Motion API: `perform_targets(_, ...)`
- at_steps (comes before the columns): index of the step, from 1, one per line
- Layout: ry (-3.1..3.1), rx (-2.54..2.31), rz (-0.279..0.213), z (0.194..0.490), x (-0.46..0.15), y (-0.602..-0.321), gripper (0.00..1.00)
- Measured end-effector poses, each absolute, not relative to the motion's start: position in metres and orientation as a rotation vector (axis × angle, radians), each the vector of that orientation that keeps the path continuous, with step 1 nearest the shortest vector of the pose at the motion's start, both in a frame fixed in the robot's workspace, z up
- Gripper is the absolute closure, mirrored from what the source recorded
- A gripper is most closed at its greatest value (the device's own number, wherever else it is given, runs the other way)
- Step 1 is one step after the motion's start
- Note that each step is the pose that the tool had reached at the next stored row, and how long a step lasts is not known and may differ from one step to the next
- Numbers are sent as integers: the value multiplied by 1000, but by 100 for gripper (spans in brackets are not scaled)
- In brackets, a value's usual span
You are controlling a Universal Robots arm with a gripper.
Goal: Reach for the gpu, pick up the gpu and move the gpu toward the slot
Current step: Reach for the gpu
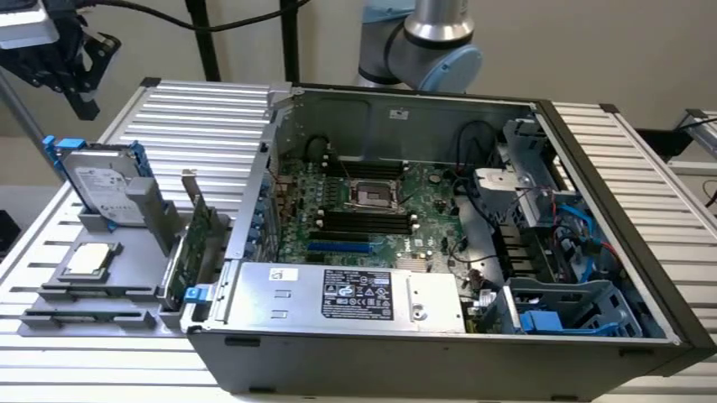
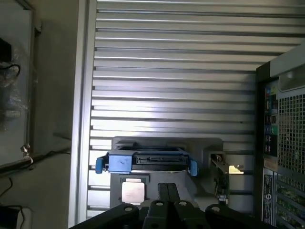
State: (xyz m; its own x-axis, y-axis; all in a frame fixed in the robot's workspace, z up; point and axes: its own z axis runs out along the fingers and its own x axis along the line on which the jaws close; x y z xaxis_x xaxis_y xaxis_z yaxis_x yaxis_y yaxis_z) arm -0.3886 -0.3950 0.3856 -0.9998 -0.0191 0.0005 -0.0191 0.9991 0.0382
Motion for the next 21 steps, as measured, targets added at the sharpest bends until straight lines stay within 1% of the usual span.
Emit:
perform_targets(11,-3140,30,-60,380,-354,-420,89)
perform_targets(21,-3144,30,-60,365,-337,-447,89)
